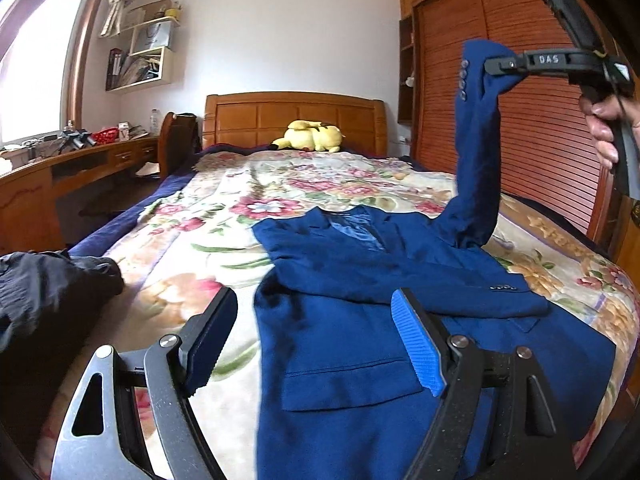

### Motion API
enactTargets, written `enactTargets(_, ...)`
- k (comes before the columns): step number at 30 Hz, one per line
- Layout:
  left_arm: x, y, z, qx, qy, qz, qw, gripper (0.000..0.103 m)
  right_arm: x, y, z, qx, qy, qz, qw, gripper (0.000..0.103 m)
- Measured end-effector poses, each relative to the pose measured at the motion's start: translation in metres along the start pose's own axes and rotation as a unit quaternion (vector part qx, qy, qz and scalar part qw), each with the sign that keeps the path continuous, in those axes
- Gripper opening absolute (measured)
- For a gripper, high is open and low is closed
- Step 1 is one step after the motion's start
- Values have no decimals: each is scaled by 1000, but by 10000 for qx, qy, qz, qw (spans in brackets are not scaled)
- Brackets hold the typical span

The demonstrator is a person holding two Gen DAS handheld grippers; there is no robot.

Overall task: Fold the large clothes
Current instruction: 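Lift the gripped sleeve with the right tool and lay it across the jacket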

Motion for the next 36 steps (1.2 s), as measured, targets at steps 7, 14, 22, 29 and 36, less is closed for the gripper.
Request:
enactTargets(7, -1, 16, -3, -62, -43, -150, 9999, 80, -2, 43, -2, -536, 91, -308, 9980, 6)
enactTargets(14, 1, 19, -7, -73, -60, -126, 9999, 80, 4, 45, 9, -745, 690, -152, 9947, 37)
enactTargets(22, 2, 15, -4, -68, -12, -98, 9999, 80, 11, 43, 7, -684, 735, -145, 9948, 64)
enactTargets(29, 4, 11, 0, -79, 51, -24, 10000, 80, 54, 56, 45, -600, 1204, 12, 9909, 64)
enactTargets(36, 8, 5, 9, -63, 200, 20, 9998, 80, 117, 48, 82, -535, 1677, 726, 9817, 64)
Point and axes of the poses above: each gripper's, at about its wrist camera, not at the fingertips, and z roughly the way its jaws point, y to its left, x to its underside, the point moved 5 cm from there along z, roughly the way its jaws point, and after that the axes turned 2 degrees about -x, right-handed, at the moved point
